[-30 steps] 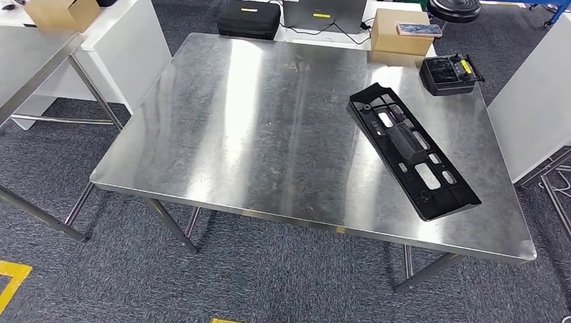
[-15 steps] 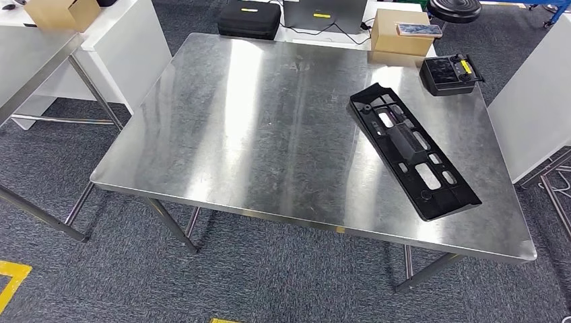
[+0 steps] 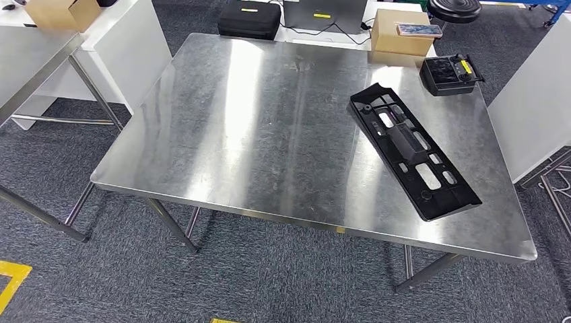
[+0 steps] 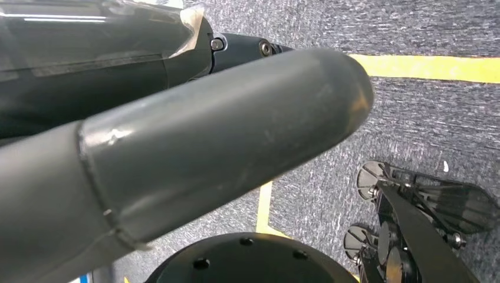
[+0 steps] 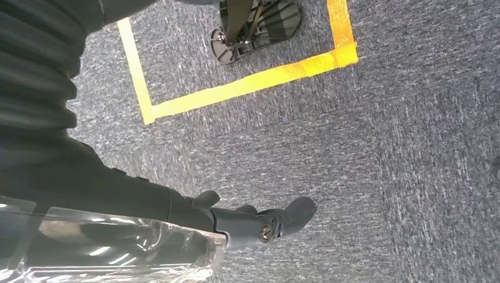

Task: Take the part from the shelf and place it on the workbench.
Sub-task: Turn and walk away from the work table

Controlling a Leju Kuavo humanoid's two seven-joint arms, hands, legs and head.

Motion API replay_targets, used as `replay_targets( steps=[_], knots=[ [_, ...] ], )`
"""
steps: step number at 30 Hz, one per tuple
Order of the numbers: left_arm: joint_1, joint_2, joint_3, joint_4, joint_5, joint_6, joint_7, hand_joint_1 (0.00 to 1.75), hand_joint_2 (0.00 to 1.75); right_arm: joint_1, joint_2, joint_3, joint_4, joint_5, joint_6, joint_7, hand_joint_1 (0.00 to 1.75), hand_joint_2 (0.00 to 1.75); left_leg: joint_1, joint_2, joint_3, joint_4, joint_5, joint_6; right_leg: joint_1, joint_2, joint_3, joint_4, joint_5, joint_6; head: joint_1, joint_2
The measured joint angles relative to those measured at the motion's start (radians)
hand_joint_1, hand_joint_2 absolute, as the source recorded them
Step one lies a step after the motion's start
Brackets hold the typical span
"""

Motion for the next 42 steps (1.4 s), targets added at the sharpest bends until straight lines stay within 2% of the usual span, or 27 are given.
replay_targets(
  steps=[5, 7, 9, 11, 12, 13, 14, 16, 17, 18, 20, 22, 23, 25, 26, 27, 28, 29, 30, 32, 33, 34, 36, 38, 40, 41, 42],
  knots=[
    [0.003, -0.004, 0.000, 0.000, 0.001, -0.002, -0.017, 0.00, 0.00, 0.000, 0.009, 0.000, 0.000, 0.002, -0.005, 0.002, 0.00, 1.75, -0.002, 0.000, 0.002, 0.004, 0.000, 0.011, -0.001, 0.000, 0.006, -0.002, 0.001, 0.009, 0.000, 0.000],
    [0.004, -0.008, 0.000, -0.001, 0.002, 0.001, -0.023, 0.00, 0.00, 0.000, 0.011, 0.000, 0.000, 0.007, -0.005, 0.005, 0.00, 1.75, 0.005, 0.002, 0.007, -0.007, 0.008, 0.019, 0.000, 0.000, 0.002, 0.012, -0.011, 0.010, 0.000, 0.000],
    [0.005, -0.014, 0.000, -0.002, 0.006, 0.007, -0.029, 0.00, 0.00, -0.001, 0.012, 0.000, 0.000, 0.013, -0.005, 0.008, 0.00, 1.75, 0.012, 0.004, 0.008, -0.016, 0.015, 0.026, 0.001, 0.000, -0.028, 0.091, -0.064, 0.002, 0.004, 0.000],
    [0.007, -0.021, 0.000, -0.003, 0.009, 0.014, -0.037, 0.00, 0.00, 0.000, 0.012, 0.000, 0.000, 0.020, -0.005, 0.014, 0.00, 1.75, 0.013, 0.005, 0.003, -0.017, 0.018, 0.028, 0.003, 0.000, -0.079, 0.224, -0.135, -0.005, 0.007, 0.000],
    [0.009, -0.024, 0.000, -0.004, 0.010, 0.018, -0.041, 0.00, 0.00, 0.001, 0.012, 0.000, 0.000, 0.023, -0.005, 0.017, 0.00, 1.75, 0.013, 0.005, -0.001, -0.017, 0.021, 0.027, 0.003, 0.000, -0.094, 0.272, -0.157, -0.003, 0.008, 0.000],
    [0.011, -0.028, 0.000, -0.005, 0.011, 0.021, -0.044, 0.00, 0.00, 0.001, 0.012, 0.000, 0.000, 0.025, -0.006, 0.021, 0.00, 1.75, 0.013, 0.005, -0.005, -0.017, 0.024, 0.025, 0.003, 0.000, -0.089, 0.284, -0.162, 0.002, 0.008, 0.000],
    [0.013, -0.030, 0.000, -0.006, 0.011, 0.023, -0.046, 0.00, 0.00, 0.001, 0.012, 0.000, 0.000, 0.026, -0.006, 0.024, 0.00, 1.75, 0.013, 0.005, -0.008, -0.016, 0.027, 0.023, 0.004, 0.000, -0.062, 0.253, -0.151, 0.009, 0.008, 0.000],
    [0.017, -0.036, 0.000, -0.007, 0.010, 0.025, -0.050, 0.00, 0.00, -0.001, 0.012, 0.000, 0.000, 0.027, -0.008, 0.028, 0.00, 1.75, 0.014, 0.004, -0.012, -0.015, 0.033, 0.016, 0.002, 0.001, 0.038, 0.102, -0.113, 0.017, 0.008, 0.000],
    [0.018, -0.038, 0.000, -0.008, 0.010, 0.026, -0.052, 0.00, 0.00, -0.001, 0.012, 0.000, 0.000, 0.027, -0.009, 0.030, 0.00, 1.75, 0.013, 0.003, -0.013, -0.014, 0.035, 0.011, 0.004, 0.002, 0.080, 0.039, -0.093, 0.015, 0.007, 0.000],
    [0.019, -0.040, 0.000, -0.009, 0.009, 0.027, -0.053, 0.00, 0.00, -0.002, 0.012, 0.000, 0.000, 0.027, -0.010, 0.031, 0.00, 1.75, 0.013, 0.003, -0.014, -0.011, 0.037, 0.005, 0.005, 0.005, 0.104, -0.004, -0.082, 0.009, 0.006, 0.000],
    [0.020, -0.043, 0.000, -0.010, 0.005, 0.028, -0.055, 0.00, 0.00, -0.001, 0.012, 0.001, 0.000, 0.028, -0.011, 0.032, 0.00, 1.75, 0.014, 0.002, -0.014, -0.009, 0.041, -0.009, 0.013, 0.008, 0.105, -0.019, -0.072, -0.012, 0.005, 0.000],
    [0.023, -0.046, -0.001, -0.013, 0.000, 0.029, -0.057, 0.00, 0.00, -0.001, 0.013, 0.001, 0.000, 0.029, -0.011, 0.033, 0.00, 1.75, 0.020, 0.004, -0.019, -0.002, 0.035, -0.025, 0.007, 0.006, 0.100, -0.027, -0.065, -0.039, 0.004, 0.000],
    [0.024, -0.047, -0.002, -0.015, -0.001, 0.031, -0.057, 0.00, 0.00, -0.001, 0.014, 0.002, 0.000, 0.029, -0.011, 0.033, 0.00, 1.75, 0.023, 0.009, -0.029, 0.023, 0.012, -0.033, 0.003, 0.003, 0.098, -0.031, -0.059, -0.050, 0.003, 0.000],
    [0.026, -0.049, -0.002, -0.018, -0.001, 0.034, -0.058, 0.00, 0.00, 0.002, 0.016, 0.002, 0.000, 0.030, -0.011, 0.032, 0.00, 1.75, 0.030, 0.021, -0.071, 0.137, -0.073, -0.048, 0.000, -0.004, 0.092, -0.033, -0.050, -0.064, 0.000, 0.000],
    [0.027, -0.050, -0.002, -0.018, -0.001, 0.036, -0.058, 0.00, 0.00, 0.005, 0.016, 0.002, 0.000, 0.030, -0.011, 0.032, 0.00, 1.75, 0.034, 0.025, -0.097, 0.211, -0.117, -0.056, 0.001, -0.008, 0.088, -0.033, -0.047, -0.065, -0.001, 0.000],
    [0.027, -0.051, -0.002, -0.019, -0.001, 0.037, -0.058, 0.00, 0.00, 0.007, 0.016, 0.002, 0.000, 0.030, -0.011, 0.032, 0.00, 1.75, 0.038, 0.026, -0.114, 0.270, -0.144, -0.062, 0.002, -0.012, 0.085, -0.032, -0.046, -0.065, -0.001, 0.000],
    [0.029, -0.051, -0.003, -0.020, -0.001, 0.038, -0.058, 0.00, 0.00, 0.009, 0.017, 0.002, 0.000, 0.030, -0.011, 0.032, 0.00, 1.75, 0.041, 0.028, -0.115, 0.296, -0.151, -0.066, 0.002, -0.016, 0.083, -0.032, -0.044, -0.063, -0.001, 0.000],
    [0.030, -0.052, -0.003, -0.022, -0.002, 0.039, -0.057, 0.00, 0.00, 0.009, 0.017, 0.002, 0.000, 0.030, -0.011, 0.032, 0.00, 1.75, 0.043, 0.031, -0.095, 0.280, -0.138, -0.068, 0.002, -0.018, 0.082, -0.031, -0.043, -0.062, -0.001, 0.000],
    [0.031, -0.052, -0.004, -0.023, -0.004, 0.040, -0.056, 0.00, 0.00, 0.009, 0.017, 0.002, 0.000, 0.030, -0.011, 0.032, 0.00, 1.75, 0.045, 0.033, -0.054, 0.224, -0.111, -0.067, 0.002, -0.019, 0.085, -0.031, -0.043, -0.061, -0.001, 0.000],
    [0.033, -0.053, -0.006, -0.027, -0.008, 0.041, -0.054, 0.00, 0.00, 0.008, 0.018, 0.002, 0.001, 0.030, -0.011, 0.032, 0.00, 1.75, 0.043, 0.038, 0.043, 0.071, -0.060, -0.055, 0.005, -0.019, 0.091, -0.030, -0.042, -0.057, -0.001, 0.000],
    [0.033, -0.053, -0.007, -0.028, -0.010, 0.042, -0.053, 0.00, 0.00, 0.007, 0.020, 0.002, 0.001, 0.030, -0.011, 0.032, 0.00, 1.75, 0.041, 0.040, 0.075, 0.017, -0.047, -0.048, 0.007, -0.020, 0.092, -0.030, -0.040, -0.054, -0.001, 0.000],
    [0.033, -0.053, -0.009, -0.030, -0.010, 0.042, -0.053, 0.00, 0.00, 0.006, 0.021, 0.002, 0.001, 0.030, -0.011, 0.032, 0.00, 1.75, 0.038, 0.041, 0.090, -0.012, -0.045, -0.042, 0.008, -0.020, 0.090, -0.030, -0.038, -0.050, -0.001, 0.000],
    [0.033, -0.054, -0.011, -0.032, -0.014, 0.042, -0.046, 0.00, 0.00, 0.004, 0.022, 0.002, 0.001, 0.029, -0.011, 0.032, 0.00, 1.75, 0.034, 0.042, 0.091, -0.027, -0.042, -0.032, 0.012, -0.021, 0.087, -0.034, -0.033, -0.039, -0.001, 0.000],
    [0.033, -0.056, -0.014, -0.034, -0.019, 0.042, -0.037, 0.00, 0.00, 0.003, 0.023, 0.002, 0.001, 0.027, -0.012, 0.032, 0.00, 1.75, 0.038, 0.044, 0.094, -0.047, -0.030, -0.017, 0.014, -0.018, 0.074, -0.013, -0.048, -0.033, 0.000, 0.000],
    [0.032, -0.057, -0.018, -0.036, -0.026, 0.041, -0.031, 0.00, 0.00, 0.003, 0.022, 0.002, 0.001, 0.022, -0.013, 0.033, 0.00, 1.75, 0.042, 0.046, 0.094, -0.061, -0.019, -0.005, 0.012, -0.012, 0.025, 0.085, -0.098, -0.039, 0.004, 0.000],
    [0.032, -0.057, -0.020, -0.036, -0.029, 0.040, -0.029, 0.00, 0.00, 0.003, 0.022, 0.002, 0.001, 0.019, -0.015, 0.034, 0.00, 1.75, 0.041, 0.046, 0.091, -0.061, -0.016, -0.002, 0.010, -0.009, -0.010, 0.158, -0.128, -0.041, 0.006, 0.000],
    [0.032, -0.057, -0.022, -0.037, -0.033, 0.039, -0.027, 0.00, 0.00, 0.004, 0.022, 0.002, 0.001, 0.016, -0.018, 0.036, 0.00, 1.75, 0.041, 0.046, 0.089, -0.061, -0.015, -0.002, 0.007, -0.007, -0.041, 0.222, -0.149, -0.039, 0.007, 0.000]
  ],
)
